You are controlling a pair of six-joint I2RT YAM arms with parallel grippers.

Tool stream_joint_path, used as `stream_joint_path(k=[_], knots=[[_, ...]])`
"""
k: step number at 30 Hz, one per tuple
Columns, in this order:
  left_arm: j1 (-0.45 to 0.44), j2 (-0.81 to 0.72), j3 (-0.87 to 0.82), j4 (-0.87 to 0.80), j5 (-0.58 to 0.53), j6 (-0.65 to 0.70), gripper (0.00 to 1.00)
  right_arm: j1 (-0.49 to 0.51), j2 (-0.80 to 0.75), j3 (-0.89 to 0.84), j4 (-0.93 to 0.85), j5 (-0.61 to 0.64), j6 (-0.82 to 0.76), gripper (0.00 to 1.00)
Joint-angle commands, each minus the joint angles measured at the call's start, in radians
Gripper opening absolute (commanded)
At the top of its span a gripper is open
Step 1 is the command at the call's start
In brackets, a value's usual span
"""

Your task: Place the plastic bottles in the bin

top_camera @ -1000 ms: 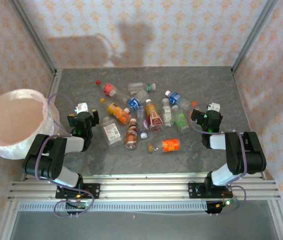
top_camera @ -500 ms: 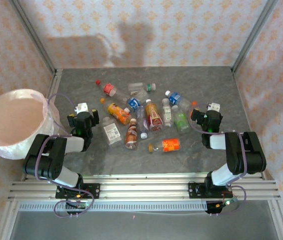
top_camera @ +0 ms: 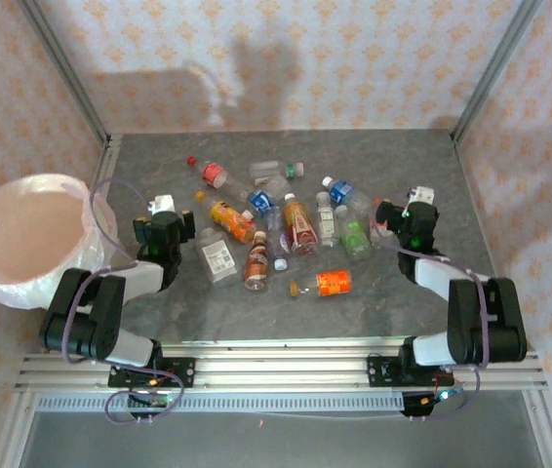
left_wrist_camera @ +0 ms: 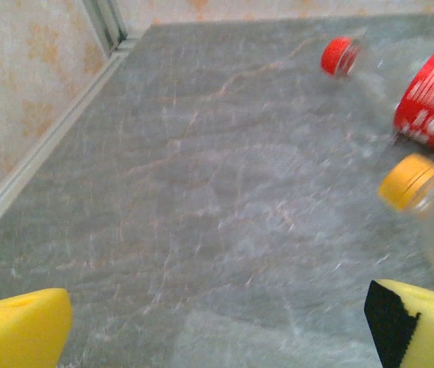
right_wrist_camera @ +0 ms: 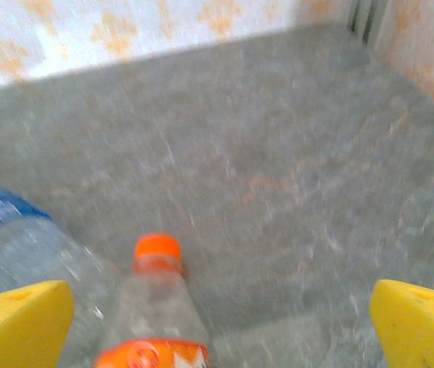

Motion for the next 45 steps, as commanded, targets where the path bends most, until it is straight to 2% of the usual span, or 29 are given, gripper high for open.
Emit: stream_joint_path(k=[1, 4, 10, 13, 15, 17, 19, 21, 23, 27, 31, 34, 38, 42, 45], knots=[[-0.025, -0.130, 0.062, -0.133, -0.030, 0.013, 1.00, 0.006, -0.097, 0.042, -0.135, 0.001, 0.054, 0.99], [-0.045, -0.207, 0.089, -0.230, -0.032, -0.091, 1.00, 0.007, -0.140, 0.130, -0.341, 0.026, 0.164, 0.99], [-0.158, -0.282, 0.158, -0.478, -0.075, -0.263, 1.00, 0.006, -0.142, 0.275, -0.753, 0.047, 0.386, 0.99], [-0.163, -0.304, 0.200, -0.614, -0.018, -0.418, 1.00, 0.007, -0.126, 0.301, -0.892, -0.053, 0.455, 0.99], [-0.164, -0.318, 0.226, -0.721, 0.020, -0.578, 1.00, 0.009, -0.118, 0.303, -0.953, -0.164, 0.522, 0.99], [-0.166, -0.321, 0.258, -0.819, 0.107, -0.700, 1.00, 0.033, -0.114, 0.295, -0.999, -0.296, 0.604, 0.99], [-0.183, -0.336, 0.261, -0.848, 0.190, -0.779, 1.00, 0.078, -0.130, 0.285, -1.080, -0.324, 0.713, 0.99], [-0.204, -0.357, 0.265, -0.901, 0.225, -0.857, 1.00, 0.134, -0.179, 0.254, -1.147, -0.325, 0.879, 0.99], [-0.211, -0.373, 0.271, -0.943, 0.276, -0.894, 1.00, 0.201, -0.271, 0.210, -1.157, -0.308, 1.036, 0.99], [-0.216, -0.395, 0.253, -0.914, 0.392, -0.897, 1.00, 0.344, -0.425, 0.131, -1.160, -0.202, 1.326, 0.99], [-0.218, -0.368, 0.266, -0.919, 0.496, -0.904, 1.00, 0.424, -0.402, 0.085, -1.055, -0.215, 1.499, 0.99], [-0.241, -0.358, 0.285, -0.958, 0.519, -0.901, 1.00, 0.477, -0.298, 0.117, -0.974, -0.214, 1.511, 0.99], [-0.256, -0.382, 0.285, -1.016, 0.514, -0.889, 1.00, 0.534, -0.144, 0.191, -0.975, -0.214, 1.499, 0.99], [-0.255, -0.408, 0.273, -1.051, 0.508, -0.882, 1.00, 0.561, -0.094, 0.171, -0.956, -0.176, 1.552, 1.00], [-0.256, -0.424, 0.260, -1.045, 0.528, -0.879, 1.00, 0.563, -0.061, 0.141, -0.904, -0.196, 1.581, 0.98]])
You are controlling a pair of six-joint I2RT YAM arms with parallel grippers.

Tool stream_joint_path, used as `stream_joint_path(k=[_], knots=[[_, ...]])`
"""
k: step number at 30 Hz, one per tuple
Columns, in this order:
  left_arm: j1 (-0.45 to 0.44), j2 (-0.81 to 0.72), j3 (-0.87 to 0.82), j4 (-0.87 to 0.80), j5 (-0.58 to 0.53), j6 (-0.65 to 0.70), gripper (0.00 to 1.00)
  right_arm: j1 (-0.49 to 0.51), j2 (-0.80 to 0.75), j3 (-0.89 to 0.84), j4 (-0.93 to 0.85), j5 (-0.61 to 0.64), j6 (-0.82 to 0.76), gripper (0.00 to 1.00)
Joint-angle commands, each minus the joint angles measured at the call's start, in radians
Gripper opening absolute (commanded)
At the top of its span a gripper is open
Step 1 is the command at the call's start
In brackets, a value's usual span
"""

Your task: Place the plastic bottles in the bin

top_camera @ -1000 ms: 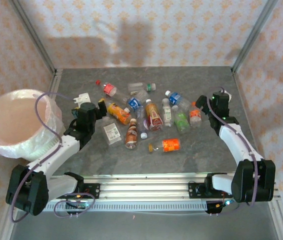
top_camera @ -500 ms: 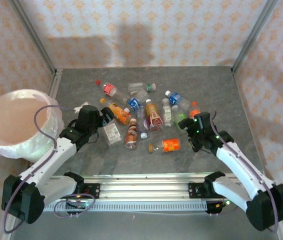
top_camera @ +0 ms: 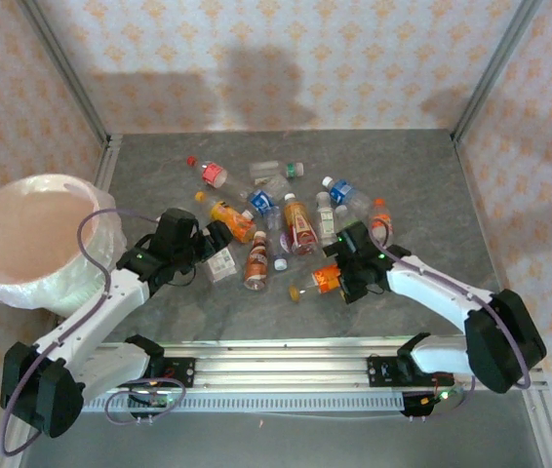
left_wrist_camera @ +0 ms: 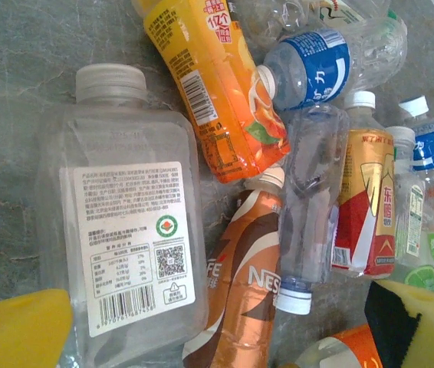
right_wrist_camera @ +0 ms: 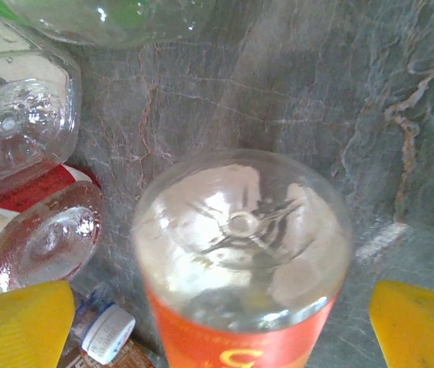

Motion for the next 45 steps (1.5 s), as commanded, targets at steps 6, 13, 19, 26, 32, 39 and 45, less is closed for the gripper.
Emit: stream_joint_path(k=[6, 13, 19, 26, 32, 39, 45], knots=[[-0.007, -0.039, -0.041, 0.048, 0.116, 0.006, 1.00, 0.008, 0.105, -0.006, 0.088, -0.003, -0.016, 0.92], [-0.045, -0.013, -0.008, 0.073, 0.181, 0.081, 1.00, 0.007, 0.055, -0.048, 0.082, 0.040, -0.047, 0.74], [-0.097, 0.019, 0.019, 0.116, 0.170, 0.124, 1.00, 0.009, -0.025, -0.011, 0.040, 0.094, -0.171, 0.59], [-0.151, 0.101, 0.075, 0.191, 0.216, 0.184, 1.00, 0.029, -0.111, 0.075, 0.111, 0.134, -0.383, 0.52], [-0.233, 0.188, 0.212, 0.131, 0.246, 0.337, 1.00, 0.065, -0.145, 0.162, 0.222, 0.149, -0.501, 0.49], [-0.258, 0.234, 0.347, 0.165, 0.501, 0.538, 1.00, 0.067, -0.137, 0.263, 0.351, -0.009, -0.674, 0.49], [-0.257, 0.334, 0.534, -0.038, 0.553, 0.731, 1.00, 0.067, -0.127, 0.346, 0.400, -0.124, -0.792, 0.49]])
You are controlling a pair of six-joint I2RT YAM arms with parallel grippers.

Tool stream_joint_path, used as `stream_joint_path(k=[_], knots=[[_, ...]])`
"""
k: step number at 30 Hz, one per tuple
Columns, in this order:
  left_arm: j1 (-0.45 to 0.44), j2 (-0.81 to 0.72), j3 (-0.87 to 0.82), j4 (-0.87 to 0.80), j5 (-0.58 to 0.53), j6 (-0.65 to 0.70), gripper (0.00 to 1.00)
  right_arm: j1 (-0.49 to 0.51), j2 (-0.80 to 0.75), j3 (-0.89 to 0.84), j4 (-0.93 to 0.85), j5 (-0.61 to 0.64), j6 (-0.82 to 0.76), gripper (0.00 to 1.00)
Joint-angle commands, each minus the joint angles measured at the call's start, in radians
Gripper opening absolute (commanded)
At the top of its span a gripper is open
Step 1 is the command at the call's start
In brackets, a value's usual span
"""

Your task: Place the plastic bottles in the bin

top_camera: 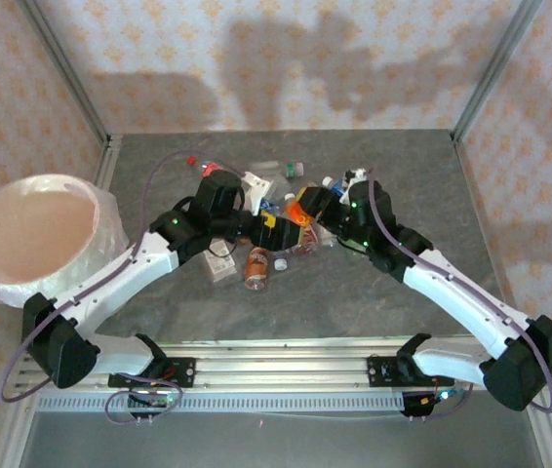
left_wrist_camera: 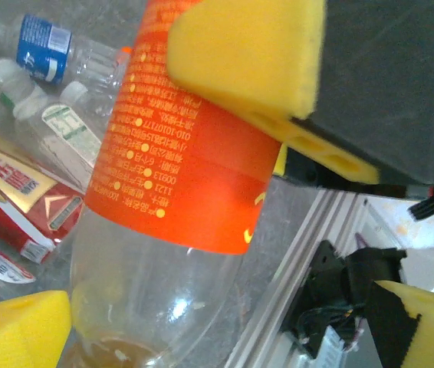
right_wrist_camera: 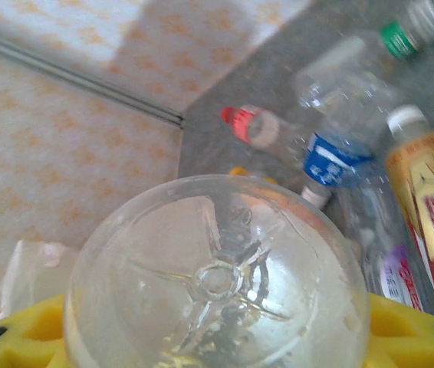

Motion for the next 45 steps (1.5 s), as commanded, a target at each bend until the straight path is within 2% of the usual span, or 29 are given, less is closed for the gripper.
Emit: stream_joint_path(k=[1, 4, 6, 7, 9, 12, 14, 16, 19, 21, 28, 32, 35, 37, 42, 45], knots=[[0.002, 0.042, 0.077, -0.110, 0.108, 0.162, 1.00, 0.005, 0.008, 0.050, 0.108, -0.117, -0.088, 0.49], [0.012, 0.063, 0.117, -0.096, 0.213, 0.179, 0.99, 0.005, 0.035, 0.078, 0.149, -0.175, -0.091, 0.49], [0.016, 0.065, 0.136, -0.090, 0.234, 0.188, 0.94, 0.005, 0.041, 0.092, 0.183, -0.222, -0.077, 0.49], [0.023, 0.059, 0.138, -0.087, 0.201, 0.188, 0.91, 0.005, 0.062, 0.094, 0.210, -0.247, -0.061, 0.49], [0.060, 0.035, 0.106, -0.048, 0.138, 0.155, 0.91, 0.005, 0.065, 0.103, 0.235, -0.274, -0.047, 0.49], [0.151, 0.005, 0.051, 0.010, 0.055, 0.071, 0.96, 0.005, 0.053, 0.121, 0.199, -0.270, -0.064, 0.50], [0.170, -0.016, 0.030, 0.017, 0.017, 0.066, 0.97, 0.005, 0.051, 0.120, 0.200, -0.266, -0.062, 0.50], [0.170, -0.029, 0.017, 0.042, 0.061, 0.072, 0.96, 0.005, 0.053, 0.113, 0.226, -0.285, -0.047, 0.50], [0.170, -0.012, 0.020, 0.085, 0.298, 0.063, 0.92, 0.005, 0.080, 0.112, 0.285, -0.328, -0.008, 0.51], [0.168, 0.000, 0.023, 0.088, 0.374, 0.063, 0.89, 0.005, 0.102, 0.117, 0.318, -0.357, 0.011, 0.51], [0.168, -0.011, 0.028, 0.031, 0.358, 0.117, 0.64, 0.005, 0.133, 0.138, 0.340, -0.366, 0.023, 0.52], [0.168, -0.029, 0.021, 0.022, 0.222, 0.112, 0.57, 0.005, 0.138, 0.134, 0.332, -0.347, 0.029, 0.58], [0.170, -0.045, 0.011, 0.016, 0.095, 0.104, 0.54, 0.006, 0.140, 0.134, 0.322, -0.328, 0.033, 0.68], [0.169, -0.060, 0.004, 0.007, 0.003, 0.096, 0.53, 0.005, 0.135, 0.142, 0.307, -0.311, 0.021, 0.79], [0.170, -0.103, -0.022, -0.016, -0.177, 0.096, 0.51, 0.005, 0.092, 0.124, 0.314, -0.217, -0.034, 0.93], [0.170, -0.127, -0.028, -0.054, -0.357, 0.088, 0.49, 0.005, 0.053, 0.110, 0.278, -0.100, -0.075, 0.99]])
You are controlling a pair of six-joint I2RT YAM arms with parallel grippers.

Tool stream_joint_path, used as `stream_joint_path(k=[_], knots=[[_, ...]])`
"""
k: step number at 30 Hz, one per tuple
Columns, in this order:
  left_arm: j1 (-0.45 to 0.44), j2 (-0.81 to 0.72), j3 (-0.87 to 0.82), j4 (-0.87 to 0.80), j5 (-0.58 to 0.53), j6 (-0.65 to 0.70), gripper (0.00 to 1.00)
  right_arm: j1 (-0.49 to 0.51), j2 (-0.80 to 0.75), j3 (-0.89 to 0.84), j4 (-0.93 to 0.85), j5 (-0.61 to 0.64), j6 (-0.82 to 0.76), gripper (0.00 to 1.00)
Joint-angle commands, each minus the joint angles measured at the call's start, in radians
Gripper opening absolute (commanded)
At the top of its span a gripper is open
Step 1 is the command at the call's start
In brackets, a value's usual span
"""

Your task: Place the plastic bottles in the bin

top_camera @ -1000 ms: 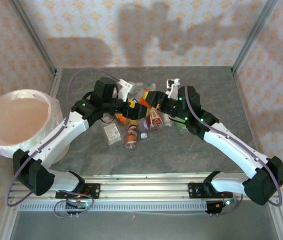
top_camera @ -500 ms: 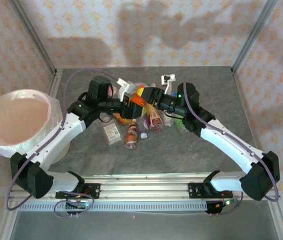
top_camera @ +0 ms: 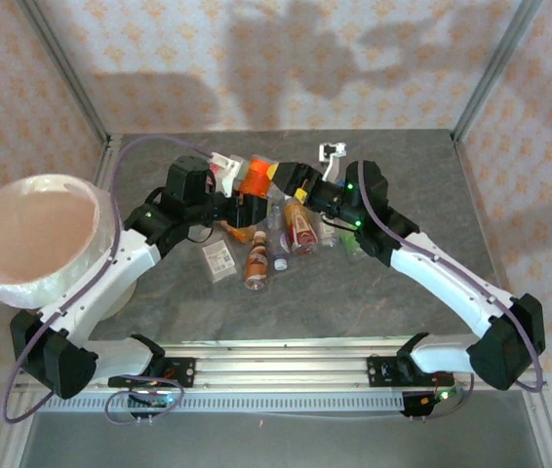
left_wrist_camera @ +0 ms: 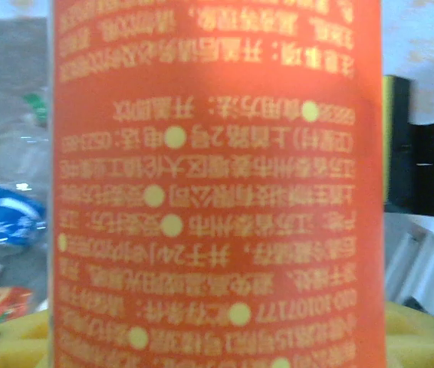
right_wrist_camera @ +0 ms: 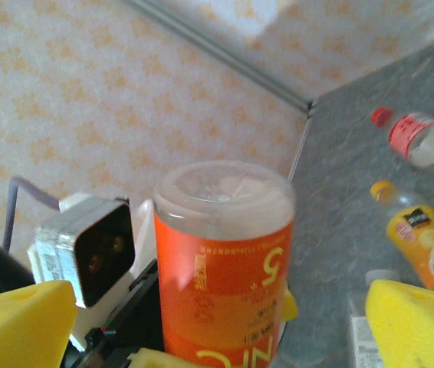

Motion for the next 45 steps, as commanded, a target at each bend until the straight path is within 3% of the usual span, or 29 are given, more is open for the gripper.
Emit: stream_joint_path(k=[1, 5, 11, 16, 20, 26, 30, 33, 36, 41, 45], knots=[[0.003, -0.047, -0.006, -0.062, -0.294, -0.014, 0.49, 0.002, -0.069, 0.006, -0.027, 0.176, -0.074, 0.99], [0.005, -0.078, 0.017, -0.153, -0.504, -0.049, 0.47, 0.002, -0.143, -0.011, -0.159, 0.327, -0.189, 0.99], [0.005, -0.152, 0.078, -0.263, -0.691, -0.073, 0.47, 0.002, -0.223, -0.085, -0.244, 0.500, -0.308, 0.99], [0.014, -0.171, 0.242, -0.389, -0.769, -0.028, 0.47, 0.001, -0.227, -0.108, -0.258, 0.555, -0.315, 0.99], [0.016, -0.164, 0.366, -0.480, -1.047, 0.042, 0.45, 0.001, -0.219, -0.112, -0.232, 0.554, -0.329, 0.99], [0.074, -0.156, 0.400, -0.471, -1.445, 0.139, 0.45, -0.002, -0.195, -0.103, -0.203, 0.546, -0.369, 0.99], [0.312, -0.169, 0.391, -0.483, -1.287, 0.093, 0.44, -0.008, -0.179, -0.090, -0.210, 0.519, -0.373, 0.99], [0.467, -0.161, 0.370, -0.506, -1.229, 0.058, 0.44, -0.010, -0.176, -0.085, -0.227, 0.513, -0.368, 0.99], [0.630, -0.139, 0.353, -0.524, -1.064, 0.011, 0.44, -0.011, -0.179, -0.094, -0.227, 0.515, -0.345, 0.99], [0.817, -0.075, 0.322, -0.565, -0.937, -0.068, 0.44, -0.013, -0.183, -0.109, -0.228, 0.512, -0.309, 0.99], [0.944, -0.043, 0.268, -0.560, -0.749, -0.145, 0.42, -0.013, -0.180, -0.117, -0.235, 0.531, -0.281, 0.99]])
